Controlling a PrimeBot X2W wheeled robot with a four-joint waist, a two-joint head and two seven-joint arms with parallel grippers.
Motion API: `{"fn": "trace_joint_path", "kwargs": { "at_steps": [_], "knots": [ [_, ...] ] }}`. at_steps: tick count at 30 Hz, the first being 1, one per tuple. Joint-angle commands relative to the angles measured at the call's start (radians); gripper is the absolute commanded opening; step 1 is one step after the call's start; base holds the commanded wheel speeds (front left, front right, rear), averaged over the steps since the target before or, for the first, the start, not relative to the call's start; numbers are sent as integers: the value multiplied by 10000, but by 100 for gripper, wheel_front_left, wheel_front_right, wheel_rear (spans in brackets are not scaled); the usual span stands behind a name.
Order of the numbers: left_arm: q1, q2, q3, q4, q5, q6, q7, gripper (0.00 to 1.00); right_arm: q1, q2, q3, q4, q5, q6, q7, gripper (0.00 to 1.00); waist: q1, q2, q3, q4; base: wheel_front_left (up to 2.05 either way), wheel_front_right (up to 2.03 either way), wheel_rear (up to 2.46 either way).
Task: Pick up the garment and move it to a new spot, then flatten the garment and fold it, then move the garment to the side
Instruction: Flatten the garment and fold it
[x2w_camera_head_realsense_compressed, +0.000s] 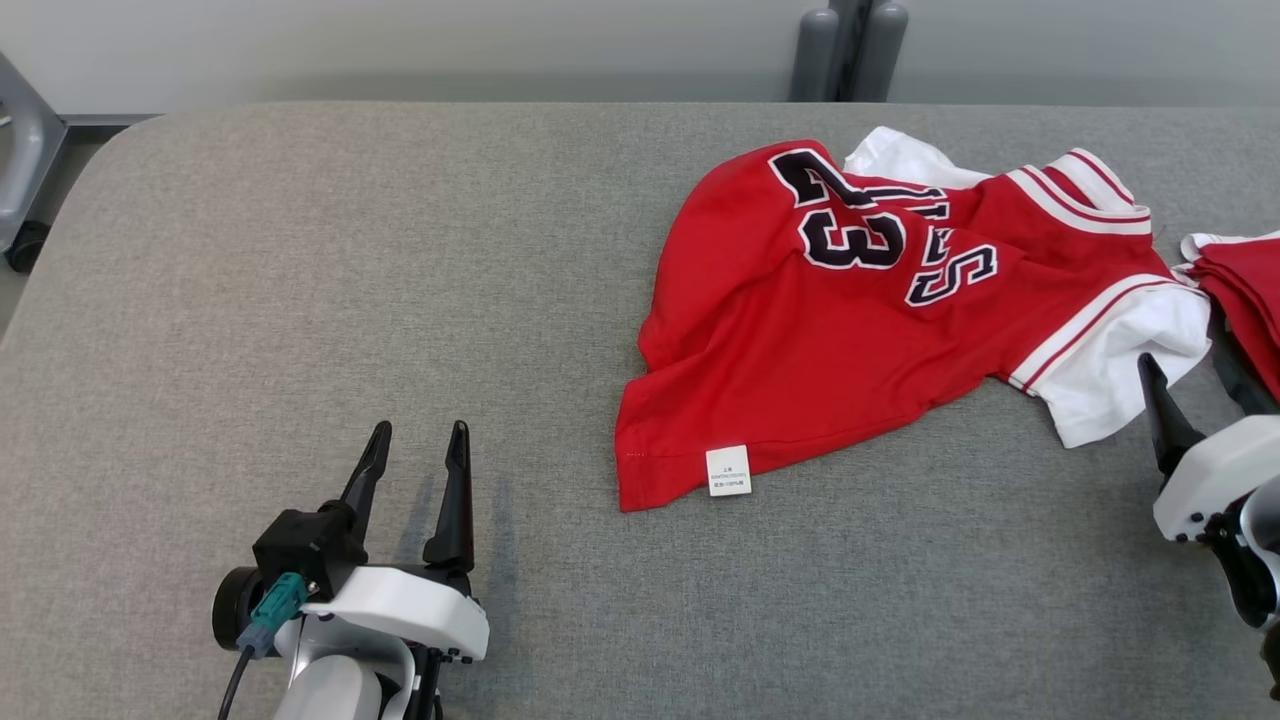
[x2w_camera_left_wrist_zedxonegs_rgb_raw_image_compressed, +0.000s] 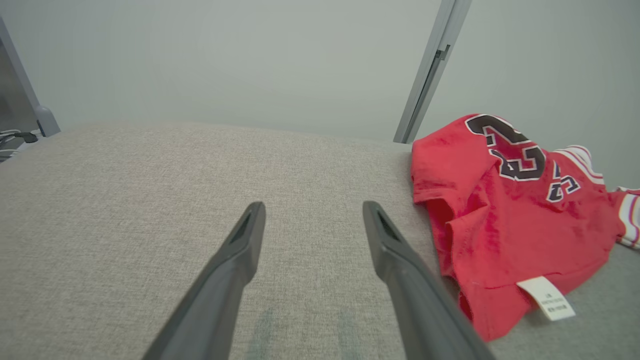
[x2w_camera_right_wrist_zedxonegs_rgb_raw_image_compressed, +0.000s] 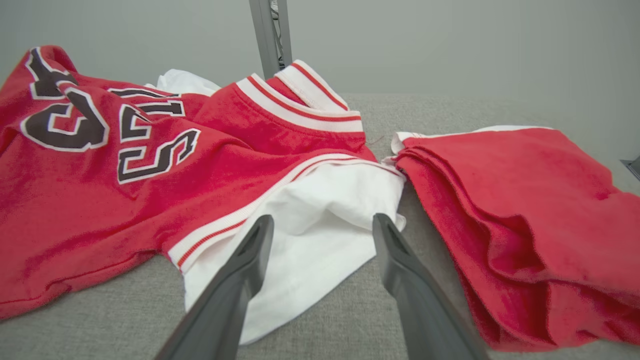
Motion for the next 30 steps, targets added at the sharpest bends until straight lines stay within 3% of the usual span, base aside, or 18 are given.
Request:
{"fn": "trace_joint_path", "kwargs": {
  "at_steps": [1, 15, 16, 17, 20, 21, 30],
  "knots": [
    [-82, 47, 46, 13, 51, -72, 2, 100, 134, 22, -145, 83, -13, -3, 103, 100, 0, 0, 13, -50, 0, 0, 0],
    [-299, 44, 53, 80, 79, -135, 2, 100, -669, 886, -1362, 1954, -315, -1, 788, 100, 0, 0, 221, 321, 0, 0, 0],
    [-307, 44, 51, 79, 78, -132, 2, 100, -776, 934, -1401, 2133, -348, -1, 905, 84, 0, 0, 227, 332, 0, 0, 0],
    [-311, 44, 41, 84, 74, -124, 2, 100, -862, 991, -1468, 2319, -336, -1, 1017, 47, 0, 0, 227, 344, 0, 0, 0],
    [-303, 44, 13, 94, 25, -85, 2, 100, -1069, 1109, -1574, 2679, -362, -1, 1119, 5, 0, 0, 209, 355, 0, 0, 0],
    [-280, 44, 15, 97, 20, -71, 2, 100, -1090, 1144, -1592, 2758, -380, -1, 1080, 0, 0, 0, 191, 340, 0, 0, 0],
    [64, 44, 41, 179, -1, -77, 2, 100, -187, 1509, -1788, 2333, 33, -1, -291, 0, 0, 0, -245, -166, 0, 0, 0]
  ]
}}
